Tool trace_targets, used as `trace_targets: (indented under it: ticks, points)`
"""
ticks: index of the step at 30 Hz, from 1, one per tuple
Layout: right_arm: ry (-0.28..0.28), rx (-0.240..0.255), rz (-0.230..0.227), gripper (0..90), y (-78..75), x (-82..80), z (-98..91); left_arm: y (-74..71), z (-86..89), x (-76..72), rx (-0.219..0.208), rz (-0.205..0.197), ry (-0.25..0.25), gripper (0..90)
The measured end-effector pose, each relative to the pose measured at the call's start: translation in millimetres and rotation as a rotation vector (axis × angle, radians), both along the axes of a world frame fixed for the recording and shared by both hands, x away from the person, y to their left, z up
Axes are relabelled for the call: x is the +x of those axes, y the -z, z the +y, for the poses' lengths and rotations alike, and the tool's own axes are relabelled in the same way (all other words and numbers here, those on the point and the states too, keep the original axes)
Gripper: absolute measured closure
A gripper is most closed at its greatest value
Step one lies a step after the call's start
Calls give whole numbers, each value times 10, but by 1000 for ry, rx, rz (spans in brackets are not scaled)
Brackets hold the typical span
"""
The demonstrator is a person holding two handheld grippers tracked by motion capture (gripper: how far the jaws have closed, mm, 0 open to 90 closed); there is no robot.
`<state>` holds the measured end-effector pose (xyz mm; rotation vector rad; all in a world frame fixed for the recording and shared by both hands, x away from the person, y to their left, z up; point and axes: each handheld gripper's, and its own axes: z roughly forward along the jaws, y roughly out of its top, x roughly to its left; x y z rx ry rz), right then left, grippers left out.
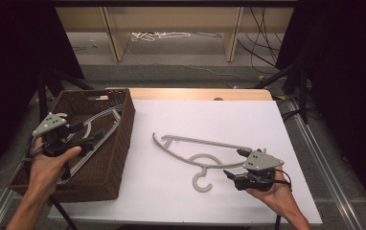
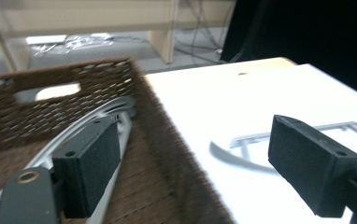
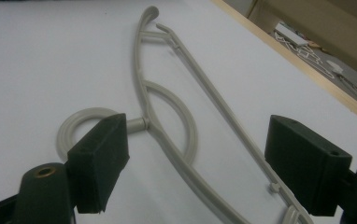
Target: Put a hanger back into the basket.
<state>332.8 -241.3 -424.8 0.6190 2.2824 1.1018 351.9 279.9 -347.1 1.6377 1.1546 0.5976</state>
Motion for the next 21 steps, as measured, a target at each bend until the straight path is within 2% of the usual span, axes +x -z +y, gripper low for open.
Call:
trace_targets:
  ticks: [2, 5, 6, 8, 11, 12, 16, 21]
  points:
    - [0, 1, 0, 220, 1, 2, -1, 8, -150, -53, 4, -39, 37, 168]
    - [0, 1, 3, 220, -7, -1, -2, 22, -247, -89, 0, -59, 65, 166]
    - [0, 4, 2, 220, -9, -3, -2, 32, -334, -128, 1, -73, 92, 166]
    - [1, 5, -1, 220, -9, -2, -3, 44, -423, -166, -3, -100, 112, 167]
    - [5, 17, -2, 218, -3, -2, -3, 55, -513, -208, -5, -111, 134, 166]
    - [12, 39, -2, 218, -5, 1, -8, 66, -598, -247, -8, -127, 160, 167]
    - [24, 70, 6, 217, -6, 4, -18, 98, -729, -295, -13, -148, 194, 166]
    - [46, 97, 0, 216, 10, 5, -28, 210, -925, -381, 10, -171, 225, 167]
